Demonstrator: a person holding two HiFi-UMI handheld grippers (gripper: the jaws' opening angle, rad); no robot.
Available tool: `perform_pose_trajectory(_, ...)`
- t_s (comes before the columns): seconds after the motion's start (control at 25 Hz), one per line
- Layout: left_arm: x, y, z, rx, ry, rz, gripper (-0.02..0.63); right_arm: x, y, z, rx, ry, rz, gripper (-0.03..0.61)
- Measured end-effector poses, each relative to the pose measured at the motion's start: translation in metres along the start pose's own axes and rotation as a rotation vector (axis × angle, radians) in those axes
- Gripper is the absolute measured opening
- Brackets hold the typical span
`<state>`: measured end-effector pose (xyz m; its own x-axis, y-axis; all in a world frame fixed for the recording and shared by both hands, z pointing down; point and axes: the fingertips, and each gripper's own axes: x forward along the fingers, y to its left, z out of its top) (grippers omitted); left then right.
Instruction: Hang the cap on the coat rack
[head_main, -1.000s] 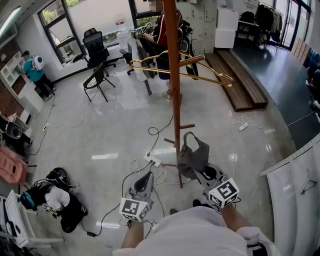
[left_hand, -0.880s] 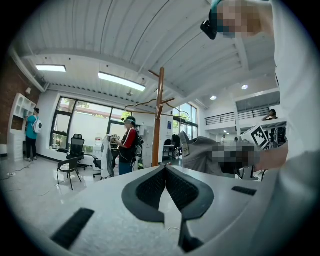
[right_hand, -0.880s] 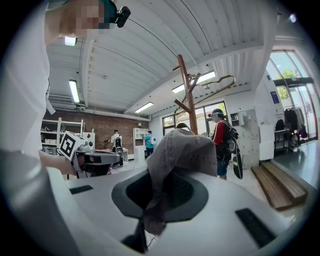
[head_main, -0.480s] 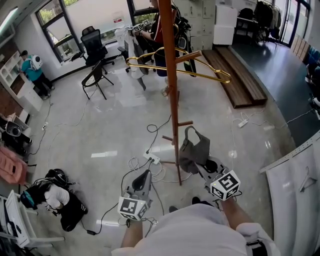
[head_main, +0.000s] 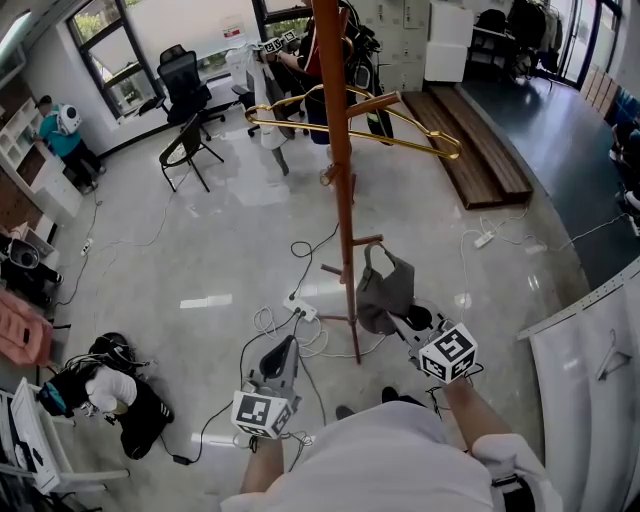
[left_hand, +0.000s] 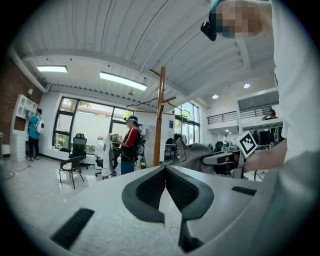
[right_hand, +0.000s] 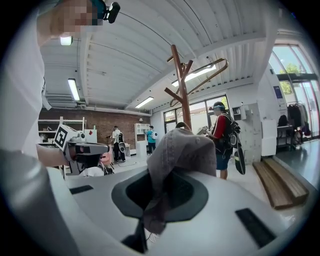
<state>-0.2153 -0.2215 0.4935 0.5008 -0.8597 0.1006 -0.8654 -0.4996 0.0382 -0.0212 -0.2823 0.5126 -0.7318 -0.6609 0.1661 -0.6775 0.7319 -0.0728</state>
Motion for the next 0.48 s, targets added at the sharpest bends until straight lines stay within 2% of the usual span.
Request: perform_pose_trajectory(0.48, 0.004, 0.006, -0.003, 0.0, 0.017, 0.015, 0.011, 0.019, -0.039, -0.015, -0.013, 0.053, 0.094, 0.041)
